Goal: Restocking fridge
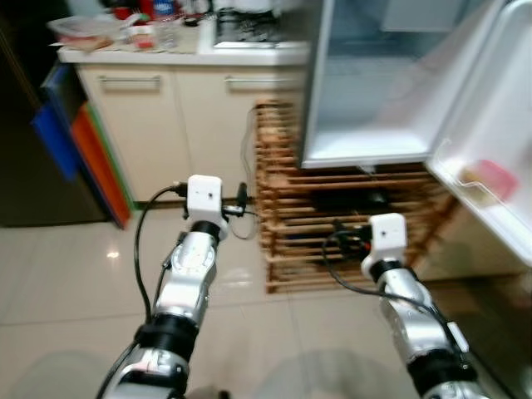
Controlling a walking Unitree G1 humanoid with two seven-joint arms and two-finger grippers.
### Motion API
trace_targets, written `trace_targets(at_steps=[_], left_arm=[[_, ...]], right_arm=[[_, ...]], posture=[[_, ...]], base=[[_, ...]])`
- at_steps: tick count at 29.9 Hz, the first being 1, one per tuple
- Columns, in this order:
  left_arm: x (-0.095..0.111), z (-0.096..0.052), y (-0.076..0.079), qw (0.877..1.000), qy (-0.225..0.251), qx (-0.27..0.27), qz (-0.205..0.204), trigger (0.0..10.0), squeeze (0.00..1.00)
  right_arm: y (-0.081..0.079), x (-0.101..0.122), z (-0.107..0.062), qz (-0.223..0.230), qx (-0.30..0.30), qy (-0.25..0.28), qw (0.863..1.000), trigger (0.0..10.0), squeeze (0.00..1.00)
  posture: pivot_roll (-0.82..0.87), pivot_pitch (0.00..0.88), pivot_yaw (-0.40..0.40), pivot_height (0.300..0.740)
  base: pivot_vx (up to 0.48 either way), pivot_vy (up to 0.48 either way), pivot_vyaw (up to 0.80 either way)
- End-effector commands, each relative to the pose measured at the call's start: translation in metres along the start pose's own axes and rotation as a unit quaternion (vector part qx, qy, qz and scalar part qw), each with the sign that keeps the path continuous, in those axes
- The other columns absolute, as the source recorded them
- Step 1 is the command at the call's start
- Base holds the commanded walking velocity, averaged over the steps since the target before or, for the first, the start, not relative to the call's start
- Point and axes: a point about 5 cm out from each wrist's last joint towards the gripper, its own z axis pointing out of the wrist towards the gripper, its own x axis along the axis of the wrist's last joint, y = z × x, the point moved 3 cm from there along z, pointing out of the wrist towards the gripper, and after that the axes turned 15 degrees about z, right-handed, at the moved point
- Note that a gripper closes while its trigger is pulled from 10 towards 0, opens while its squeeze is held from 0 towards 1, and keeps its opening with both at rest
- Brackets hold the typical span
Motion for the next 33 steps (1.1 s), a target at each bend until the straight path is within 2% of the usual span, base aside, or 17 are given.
trace_targets(at_steps=[1,2,3,4,5,6,10,15,19,22,24,26,27,29,31,33], left_arm=[[0.003,-0.002,-0.025,0.999,0.004,0.032,-0.009,10.0,0.0],[0.003,-0.002,-0.025,0.999,0.004,0.032,-0.009,10.0,0.0],[0.008,-0.003,-0.035,0.999,0.011,0.046,-0.013,10.0,0.0],[0.008,-0.003,-0.035,0.999,0.011,0.046,-0.013,10.0,0.0],[0.012,-0.007,-0.042,0.998,0.012,0.054,-0.017,10.0,0.0],[0.012,-0.016,-0.048,0.998,0.01,0.057,-0.017,10.0,0.0],[-0.001,-0.028,-0.045,0.999,-0.015,0.05,-0.014,10.0,0.0],[-0.007,-0.032,-0.041,0.999,-0.027,0.042,-0.006,10.0,0.0],[0.002,-0.028,-0.036,1.0,-0.015,0.024,0.013,10.0,0.0],[0.008,-0.028,-0.035,0.999,-0.002,0.012,0.031,10.0,0.0],[0.008,-0.028,-0.035,0.999,-0.002,0.012,0.031,10.0,0.0],[0.005,-0.041,-0.032,0.999,0.013,-0.022,0.037,10.0,0.0],[0.005,-0.041,-0.032,0.999,0.013,-0.022,0.037,10.0,0.0],[-0.004,-0.053,-0.036,0.999,0.003,-0.033,0.037,10.0,0.0],[-0.004,-0.053,-0.036,0.999,0.003,-0.033,0.037,10.0,0.0],[-0.009,-0.061,-0.037,0.998,-0.006,-0.041,0.04,10.0,0.0]], right_arm=[[-0.001,0.019,0.003,0.022,-0.01,0.038,0.999,10.0,0.08],[-0.001,0.019,0.003,0.022,-0.01,0.038,0.999,10.0,0.08],[0.0,0.028,0.002,0.026,-0.016,0.055,0.998,10.0,0.08],[0.0,0.028,0.002,0.026,-0.016,0.055,0.998,10.0,0.08],[-0.001,0.036,0.0,0.029,-0.019,0.069,0.997,10.0,0.08],[-0.003,0.046,-0.004,0.037,-0.023,0.083,0.996,10.0,0.08],[-0.001,0.042,-0.008,0.033,-0.029,0.076,0.996,10.0,0.08],[-0.001,0.033,-0.01,0.029,-0.029,0.059,0.997,10.0,0.08],[-0.006,0.028,-0.011,0.026,-0.025,0.043,0.998,10.0,0.08],[-0.005,0.04,-0.014,0.006,-0.036,0.074,0.997,10.0,0.08],[-0.005,0.04,-0.014,0.006,-0.036,0.074,0.997,10.0,0.08],[0.0,0.037,-0.023,0.009,-0.051,0.067,0.996,10.0,0.08],[0.0,0.037,-0.023,0.009,-0.051,0.067,0.996,10.0,0.08],[0.001,0.028,-0.031,0.008,-0.046,0.045,0.998,10.0,0.08],[0.001,0.028,-0.031,0.008,-0.046,0.045,0.998,10.0,0.08],[0.001,0.022,-0.037,0.006,-0.038,0.029,0.999,10.0,0.08]], posture=[[-0.05,0.0,0.01,0.73],[-0.05,0.0,0.01,0.73],[-0.04,0.0,0.013,0.73],[-0.04,0.0,0.013,0.73],[-0.04,0.0,0.016,0.73],[-0.04,0.0,0.019,0.73],[-0.03,0.0,0.018,0.73],[-0.02,0.0,0.015,0.73],[-0.02,0.0,0.012,0.73],[-0.02,0.0,0.016,0.73],[-0.02,0.0,0.016,0.73],[-0.03,0.0,0.022,0.73],[-0.03,0.0,0.022,0.73],[-0.03,0.0,0.023,0.73],[-0.03,0.0,0.023,0.73],[-0.02,0.0,0.018,0.73]], base=[[0.356,0.322,0.0],[0.356,0.322,0.0],[0.352,0.326,0.0],[0.352,0.326,0.0],[0.356,0.322,0.0],[0.352,0.326,0.0],[0.354,0.323,0.0],[0.374,0.258,0.0],[0.478,0.0,0.0],[0.48,0.0,0.0],[0.48,0.0,0.0],[0.48,0.0,0.0],[0.48,0.0,0.0],[0.48,0.0,0.0],[0.48,0.0,0.0],[0.48,0.0,0.0]])
